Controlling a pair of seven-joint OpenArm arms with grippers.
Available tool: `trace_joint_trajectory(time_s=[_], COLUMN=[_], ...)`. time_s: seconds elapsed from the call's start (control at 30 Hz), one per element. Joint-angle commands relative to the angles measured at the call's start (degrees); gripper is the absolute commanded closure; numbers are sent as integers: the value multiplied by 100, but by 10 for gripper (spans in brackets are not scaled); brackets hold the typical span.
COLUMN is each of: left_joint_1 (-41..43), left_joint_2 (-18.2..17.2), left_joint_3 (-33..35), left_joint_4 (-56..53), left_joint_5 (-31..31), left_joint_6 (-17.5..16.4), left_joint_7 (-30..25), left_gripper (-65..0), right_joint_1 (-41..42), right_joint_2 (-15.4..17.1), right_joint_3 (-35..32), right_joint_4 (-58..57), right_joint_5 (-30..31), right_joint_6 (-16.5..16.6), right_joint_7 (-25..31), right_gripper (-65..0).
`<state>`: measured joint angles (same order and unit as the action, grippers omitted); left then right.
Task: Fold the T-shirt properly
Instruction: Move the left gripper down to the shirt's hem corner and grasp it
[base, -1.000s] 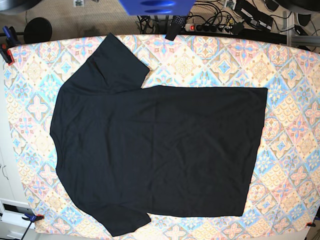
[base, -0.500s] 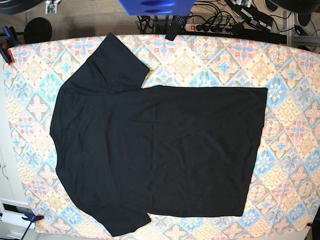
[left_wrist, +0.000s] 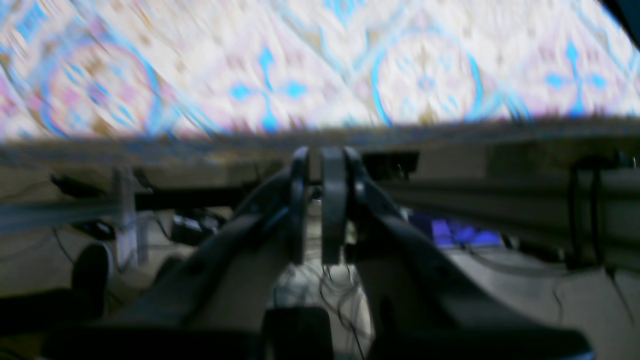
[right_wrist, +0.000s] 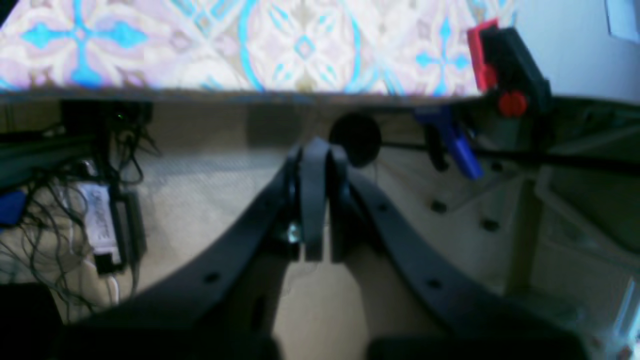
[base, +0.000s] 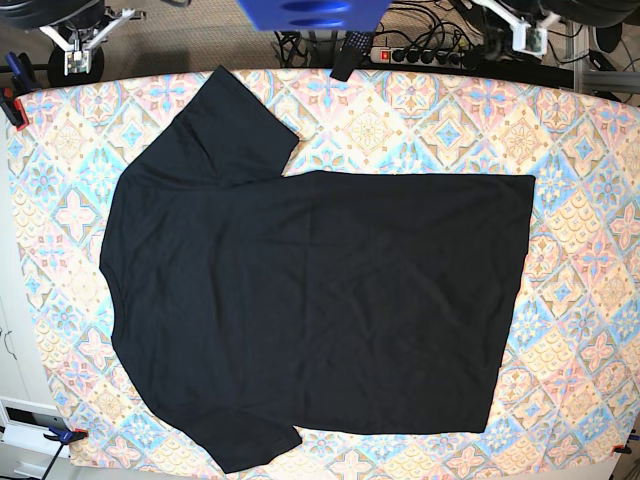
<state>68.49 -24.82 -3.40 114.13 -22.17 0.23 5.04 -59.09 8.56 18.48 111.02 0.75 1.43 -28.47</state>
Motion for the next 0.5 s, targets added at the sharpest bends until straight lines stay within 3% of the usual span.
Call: trace_joint_trajectory(time_s=[0.0, 0.2, 0.3, 0.47], left_joint_1=[-31, -647, -1069, -2009], left_joint_2=[-37, -169, -336, -292], left_joint_3=[-34, -315, -324, -526], left_joint_4=[117, 126, 99, -129], left_joint_5=[-161, -1620, -2139, -3027], left_joint_6=[-10, -10, -10, -10], left_joint_7=[-104, -104, -42, 1294], left_gripper=[-28, -28, -28, -29], right_joint_1=[-73, -3, 120, 269], right_joint_2=[37, 72, 72, 72], right_joint_3=[20, 64, 38, 20], right_joint_4=[93, 102, 102, 102], right_joint_5=[105, 1626, 1933, 1969], right_joint_6=[-42, -42, -42, -42], right_joint_7=[73, 38, 38, 20], right_gripper=[0, 0, 0, 0])
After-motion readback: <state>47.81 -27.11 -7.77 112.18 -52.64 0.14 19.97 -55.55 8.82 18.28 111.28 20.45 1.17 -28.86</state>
